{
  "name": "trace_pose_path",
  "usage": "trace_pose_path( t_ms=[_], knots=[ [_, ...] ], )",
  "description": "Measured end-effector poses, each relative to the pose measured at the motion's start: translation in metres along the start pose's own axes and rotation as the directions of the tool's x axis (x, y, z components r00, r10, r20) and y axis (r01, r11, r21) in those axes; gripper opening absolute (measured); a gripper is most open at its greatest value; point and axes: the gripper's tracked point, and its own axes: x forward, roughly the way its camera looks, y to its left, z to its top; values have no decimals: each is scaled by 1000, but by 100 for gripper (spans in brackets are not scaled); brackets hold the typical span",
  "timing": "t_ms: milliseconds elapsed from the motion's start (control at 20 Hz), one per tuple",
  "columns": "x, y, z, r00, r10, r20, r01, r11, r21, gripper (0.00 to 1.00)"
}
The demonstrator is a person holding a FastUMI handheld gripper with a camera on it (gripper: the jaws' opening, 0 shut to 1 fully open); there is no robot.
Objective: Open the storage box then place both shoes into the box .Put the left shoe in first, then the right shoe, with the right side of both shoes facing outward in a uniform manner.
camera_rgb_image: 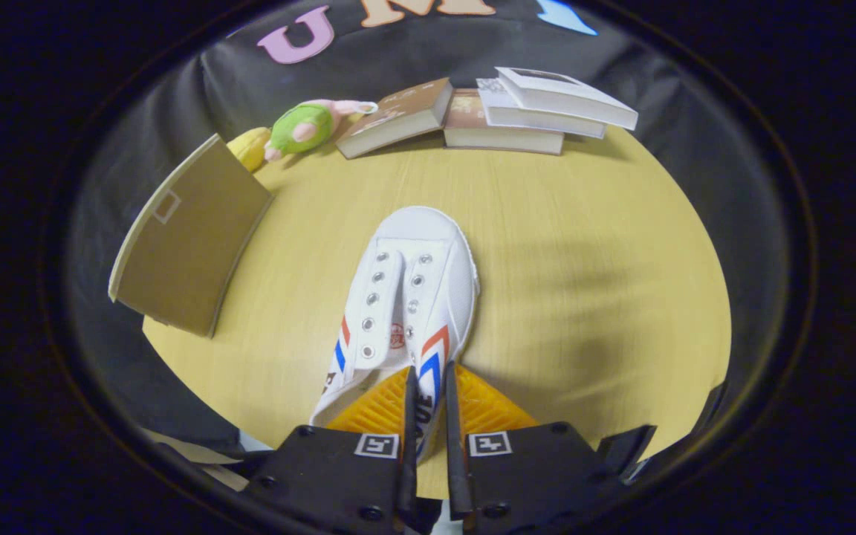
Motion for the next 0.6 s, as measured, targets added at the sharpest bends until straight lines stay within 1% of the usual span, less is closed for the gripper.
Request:
trace_pose_path(
  t_ms=[50,100,150,250,400,600],
  knots=[
    [2,-8,2,999,-36,13,35,999,29,20],
    [0,-7,10,999,-31,12,31,999,38,5],
    [1,-7,0,1000,-29,4,29,998,57,4],
    [-3,-5,3,999,-35,0,35,996,85,4],
    [-12,2,16,999,-37,18,34,991,128,4],
    [-34,26,49,998,-12,59,2,985,175,4]
  ],
)
